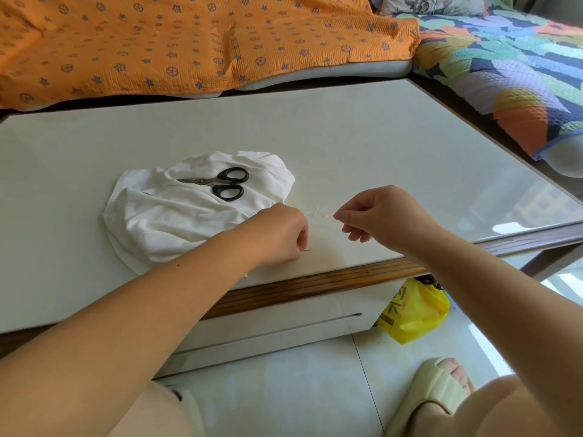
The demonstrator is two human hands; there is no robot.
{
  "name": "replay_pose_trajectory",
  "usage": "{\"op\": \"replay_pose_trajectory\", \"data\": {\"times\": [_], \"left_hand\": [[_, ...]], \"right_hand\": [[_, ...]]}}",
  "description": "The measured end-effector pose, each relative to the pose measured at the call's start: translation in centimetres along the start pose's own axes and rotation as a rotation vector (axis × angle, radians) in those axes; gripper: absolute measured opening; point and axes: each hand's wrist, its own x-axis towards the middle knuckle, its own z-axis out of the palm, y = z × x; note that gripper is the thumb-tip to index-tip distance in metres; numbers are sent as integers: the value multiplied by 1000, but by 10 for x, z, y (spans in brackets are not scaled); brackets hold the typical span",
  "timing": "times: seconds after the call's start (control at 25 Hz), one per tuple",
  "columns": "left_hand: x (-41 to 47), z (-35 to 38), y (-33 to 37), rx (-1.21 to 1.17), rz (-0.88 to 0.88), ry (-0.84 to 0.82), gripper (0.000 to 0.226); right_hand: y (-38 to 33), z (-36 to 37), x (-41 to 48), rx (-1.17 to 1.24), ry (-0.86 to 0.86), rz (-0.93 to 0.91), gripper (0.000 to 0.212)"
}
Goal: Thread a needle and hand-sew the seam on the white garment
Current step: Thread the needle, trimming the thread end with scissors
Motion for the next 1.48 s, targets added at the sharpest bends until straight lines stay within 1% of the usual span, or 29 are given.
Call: {"op": "replay_pose_trajectory", "data": {"times": [0.2, 0.4, 0.56, 0.64, 0.72, 0.76, 0.84, 1.0, 1.08, 1.16, 1.24, 1.32, 1.4, 1.48], "left_hand": [[-11, 2, -6, -60, 43, 59, 20], [-15, 5, -13, -110, 48, 90, 21], [-21, 3, -17, -200, -11, 165, 15], [-29, 1, -20, -203, -29, 148, 29], [-37, 4, -23, -131, -14, 116, 46], [-41, 9, -24, -87, -2, 120, 51], [-45, 23, -25, -47, 30, 178, 49], [-50, 53, -31, -57, 181, 400, 31], [-50, 64, -36, -39, 249, 530, 29], [-49, 71, -38, -17, 306, 612, 26], [-48, 74, -39, 24, 372, 667, 20], [-47, 77, -41, 68, 414, 688, 18], [-47, 78, -41, 88, 425, 702, 19], [-46, 78, -41, 93, 421, 718, 19]], "right_hand": [[2, 32, 1, -166, -66, -81, 10], [-2, 55, 4, -453, -131, -221, 19], [-5, 55, 6, -477, -136, -260, 14], [-8, 56, 6, -519, -173, -283, 13], [-9, 59, 4, -553, -203, -308, 15], [-9, 60, 2, -555, -203, -321, 16], [-7, 63, -4, -532, -181, -348, 16], [1, 68, -16, -447, -127, -377, 15], [7, 69, -18, -418, -96, -407, 15], [13, 71, -20, -399, -66, -447, 14], [17, 74, -23, -374, -48, -481, 13], [21, 76, -25, -358, -18, -540, 13], [26, 77, -27, -369, 11, -617, 16], [31, 78, -28, -382, 28, -685, 23]]}}
